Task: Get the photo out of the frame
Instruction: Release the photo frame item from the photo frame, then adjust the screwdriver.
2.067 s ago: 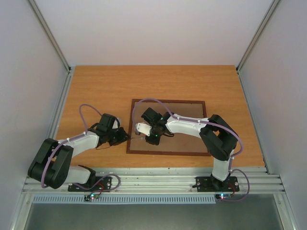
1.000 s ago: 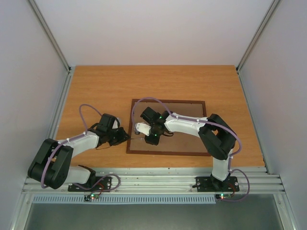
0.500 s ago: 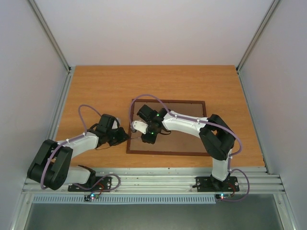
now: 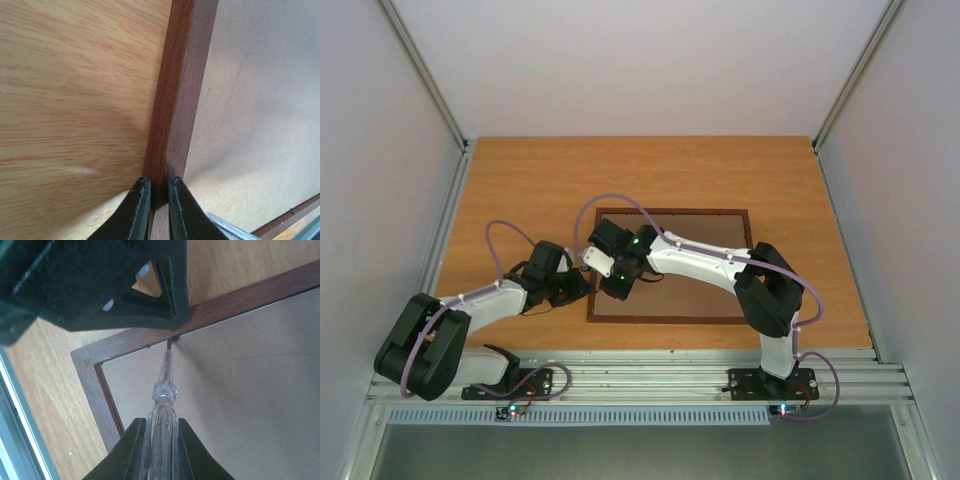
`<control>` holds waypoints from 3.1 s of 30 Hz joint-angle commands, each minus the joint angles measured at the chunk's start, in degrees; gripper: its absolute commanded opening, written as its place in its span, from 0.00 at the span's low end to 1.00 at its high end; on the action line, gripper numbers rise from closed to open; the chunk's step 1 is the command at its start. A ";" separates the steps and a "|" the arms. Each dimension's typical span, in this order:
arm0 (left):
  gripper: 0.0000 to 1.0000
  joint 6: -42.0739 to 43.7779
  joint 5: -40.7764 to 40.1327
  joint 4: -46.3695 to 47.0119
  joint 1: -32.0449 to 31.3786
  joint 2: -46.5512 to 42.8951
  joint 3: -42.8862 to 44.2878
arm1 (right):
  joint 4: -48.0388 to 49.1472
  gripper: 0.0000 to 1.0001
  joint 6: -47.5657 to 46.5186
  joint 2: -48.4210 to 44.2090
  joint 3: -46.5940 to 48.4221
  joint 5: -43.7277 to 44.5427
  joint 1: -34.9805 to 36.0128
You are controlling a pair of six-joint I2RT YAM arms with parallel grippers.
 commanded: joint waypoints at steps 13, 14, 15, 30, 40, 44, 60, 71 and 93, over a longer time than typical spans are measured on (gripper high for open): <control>0.11 -0.71 -0.11 0.34 -3.04 -5.06 -2.56 | 1.30 0.01 1.41 0.99 8.70 -4.63 4.07; 0.12 -0.67 -0.42 -0.09 -3.00 -5.47 -2.57 | 1.14 0.01 1.19 0.46 7.95 -4.06 4.07; 0.12 -0.66 -0.95 -0.71 -2.99 -5.91 -2.45 | 1.02 0.01 0.80 -0.27 7.01 -3.50 4.07; 0.38 4.83 -7.48 -13.63 -3.00 -6.95 5.98 | 5.95 0.01 -1.82 -15.44 -13.80 -2.73 -5.96; 0.59 7.63 -24.91 -26.55 -13.21 -1.20 15.40 | 16.97 0.01 1.58 -20.31 -22.69 -3.69 -9.27; 0.60 7.26 -29.80 -29.20 -16.90 2.48 18.27 | 19.43 0.01 2.31 -21.47 -24.51 -3.57 -10.08; 0.47 5.58 -35.24 -32.39 -23.62 13.03 23.28 | 22.12 0.01 3.39 -23.10 -27.54 -4.70 -12.14; 0.33 5.05 -35.63 -32.82 -23.92 11.33 22.32 | 22.26 0.01 3.75 -23.00 -27.65 -5.17 -12.15; 0.40 4.60 -33.32 -29.70 -23.92 10.27 21.40 | 21.64 0.01 4.31 -22.92 -27.32 -6.45 -12.11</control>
